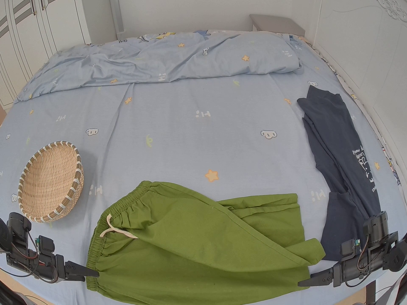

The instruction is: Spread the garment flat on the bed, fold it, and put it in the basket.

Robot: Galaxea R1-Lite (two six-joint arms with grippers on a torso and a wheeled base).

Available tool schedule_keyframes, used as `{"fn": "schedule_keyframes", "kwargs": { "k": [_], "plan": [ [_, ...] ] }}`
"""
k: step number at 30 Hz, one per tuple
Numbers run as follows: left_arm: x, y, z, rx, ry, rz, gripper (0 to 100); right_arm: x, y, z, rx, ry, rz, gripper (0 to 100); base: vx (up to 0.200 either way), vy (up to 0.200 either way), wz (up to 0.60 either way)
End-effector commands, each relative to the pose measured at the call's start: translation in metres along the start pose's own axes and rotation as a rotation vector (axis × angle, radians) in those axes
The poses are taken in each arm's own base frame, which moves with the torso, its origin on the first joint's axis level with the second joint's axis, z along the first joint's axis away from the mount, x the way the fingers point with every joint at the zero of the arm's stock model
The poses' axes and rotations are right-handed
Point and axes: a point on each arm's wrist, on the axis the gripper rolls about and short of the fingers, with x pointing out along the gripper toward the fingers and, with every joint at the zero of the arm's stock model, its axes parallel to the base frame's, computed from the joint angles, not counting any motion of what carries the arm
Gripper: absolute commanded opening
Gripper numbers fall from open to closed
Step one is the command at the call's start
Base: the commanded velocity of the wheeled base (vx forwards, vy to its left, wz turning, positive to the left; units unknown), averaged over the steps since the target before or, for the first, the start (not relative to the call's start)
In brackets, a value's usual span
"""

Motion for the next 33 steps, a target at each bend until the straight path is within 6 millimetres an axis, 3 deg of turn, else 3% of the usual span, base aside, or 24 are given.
{"fn": "schedule_keyframes", "kwargs": {
  "k": [1, 6, 11, 15, 18, 22, 23, 24, 25, 26, 27, 28, 29, 33],
  "plan": [
    [-0.027, -0.028, 0.004, 0.104, -0.144, 0.025, 100, -0.022, 0.014, -0.002, -0.08, -0.138, -0.043, 100, 0.0, 0.0, 0.0],
    [-0.047, -0.052, 0.008, 0.177, -0.223, 0.043, 100, -0.034, 0.019, -0.003, -0.093, -0.195, -0.057, 100, 0.0, 0.0, 0.0],
    [-0.067, -0.081, 0.033, 0.293, -0.258, 0.034, 100, -0.061, 0.019, 0.018, -0.107, -0.386, -0.13, 100, 0.0, 0.0, 0.0],
    [-0.071, -0.106, 0.061, 0.328, -0.263, -0.019, 100, -0.084, 0.025, 0.05, -0.161, -0.51, -0.168, 100, 0.0, 0.0, 0.0],
    [-0.068, -0.132, 0.096, 0.32, -0.252, -0.084, 100, -0.101, 0.038, 0.084, -0.212, -0.554, -0.164, 100, 0.0, 0.0, 0.0],
    [-0.053, -0.151, 0.124, 0.335, -0.22, -0.111, 100, -0.111, 0.06, 0.111, -0.291, -0.573, -0.13, 100, 0.0, 0.0, 0.0],
    [-0.038, -0.153, 0.138, 0.339, -0.204, -0.075, 100, -0.115, 0.073, 0.124, -0.337, -0.583, -0.107, 100, 0.0, 0.0, 0.0],
    [-0.038, -0.153, 0.138, 0.339, -0.204, -0.075, 100, -0.115, 0.073, 0.124, -0.337, -0.583, -0.107, 100, 0.0, 0.0, 0.0],
    [-0.014, -0.153, 0.155, 0.343, -0.18, -0.013, 100, -0.117, 0.086, 0.134, -0.368, -0.575, -0.08, 100, 0.0, 0.0, 0.0],
    [-0.014, -0.153, 0.155, 0.343, -0.18, -0.013, 100, -0.117, 0.086, 0.134, -0.368, -0.575, -0.08, 100, 0.0, 0.0, 0.0],
    [0.009, -0.155, 0.17, 0.349, -0.162, 0.041, 100, -0.116, 0.099, 0.139, -0.383, -0.543, -0.049, 100, 0.0, 0.0, 0.0],
    [0.012, -0.155, 0.171, 0.348, -0.157, 0.047, 100, -0.116, 0.101, 0.139, -0.382, -0.534, -0.046, 100, 0.0, 0.0, 0.0],
    [0.031, -0.156, 0.177, 0.353, -0.123, 0.064, 100, -0.111, 0.108, 0.137, -0.367, -0.485, -0.041, 100, 0.0, 0.0, 0.0],
    [0.063, -0.148, 0.186, 0.351, -0.062, 0.077, 100, -0.104, 0.114, 0.132, -0.345, -0.44, -0.082, 100, 0.0, 0.0, 0.0]
  ]
}}
